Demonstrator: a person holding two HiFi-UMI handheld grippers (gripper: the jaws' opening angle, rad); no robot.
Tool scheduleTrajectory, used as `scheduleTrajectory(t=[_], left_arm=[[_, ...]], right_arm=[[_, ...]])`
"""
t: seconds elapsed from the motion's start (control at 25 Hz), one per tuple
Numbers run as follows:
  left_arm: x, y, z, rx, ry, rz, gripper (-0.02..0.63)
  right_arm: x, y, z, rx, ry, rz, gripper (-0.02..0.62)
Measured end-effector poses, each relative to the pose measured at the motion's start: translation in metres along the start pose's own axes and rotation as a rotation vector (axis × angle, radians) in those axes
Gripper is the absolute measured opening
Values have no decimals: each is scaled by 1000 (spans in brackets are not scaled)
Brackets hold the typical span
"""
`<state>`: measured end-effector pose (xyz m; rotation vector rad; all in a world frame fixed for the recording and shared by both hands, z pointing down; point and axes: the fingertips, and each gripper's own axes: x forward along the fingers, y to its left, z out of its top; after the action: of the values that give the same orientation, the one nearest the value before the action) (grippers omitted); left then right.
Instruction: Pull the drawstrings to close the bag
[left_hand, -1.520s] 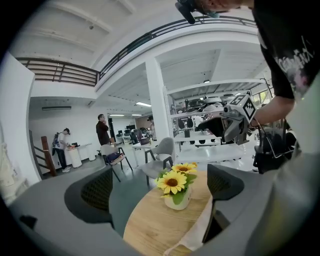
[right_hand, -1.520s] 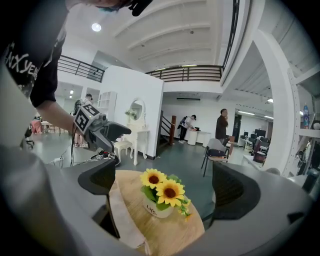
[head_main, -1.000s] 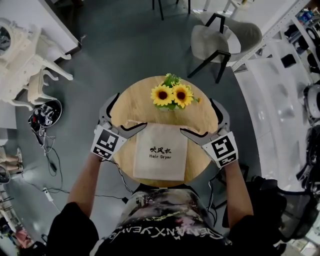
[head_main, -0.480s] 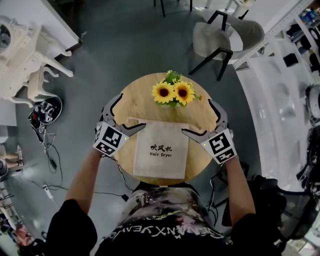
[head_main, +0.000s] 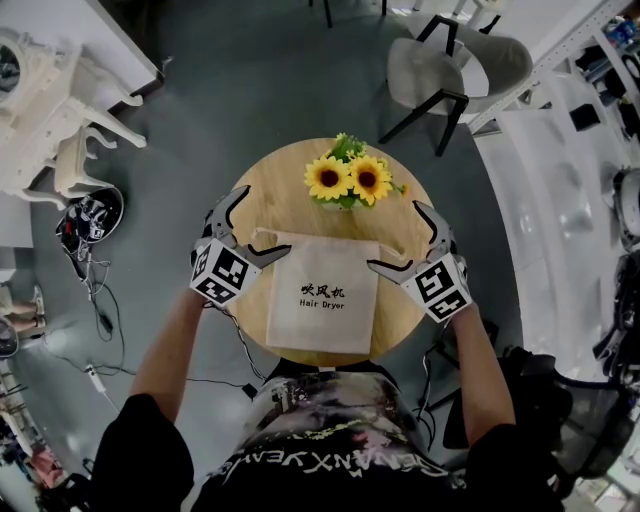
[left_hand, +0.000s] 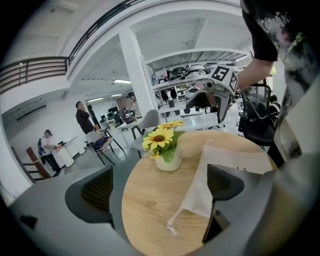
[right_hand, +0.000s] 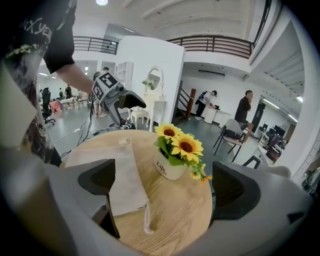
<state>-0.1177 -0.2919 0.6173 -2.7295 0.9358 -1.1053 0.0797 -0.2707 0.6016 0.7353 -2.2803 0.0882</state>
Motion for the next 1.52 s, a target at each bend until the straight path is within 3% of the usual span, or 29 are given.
scheduleTrajectory(t=[0.72, 1.52], left_arm=[[25, -15, -47, 47, 113, -75, 584], [55, -31, -101, 104, 236, -221, 584]], right_arm=[[33, 15, -65, -13, 103, 101, 584], [60, 23, -111, -29, 208, 175, 584]])
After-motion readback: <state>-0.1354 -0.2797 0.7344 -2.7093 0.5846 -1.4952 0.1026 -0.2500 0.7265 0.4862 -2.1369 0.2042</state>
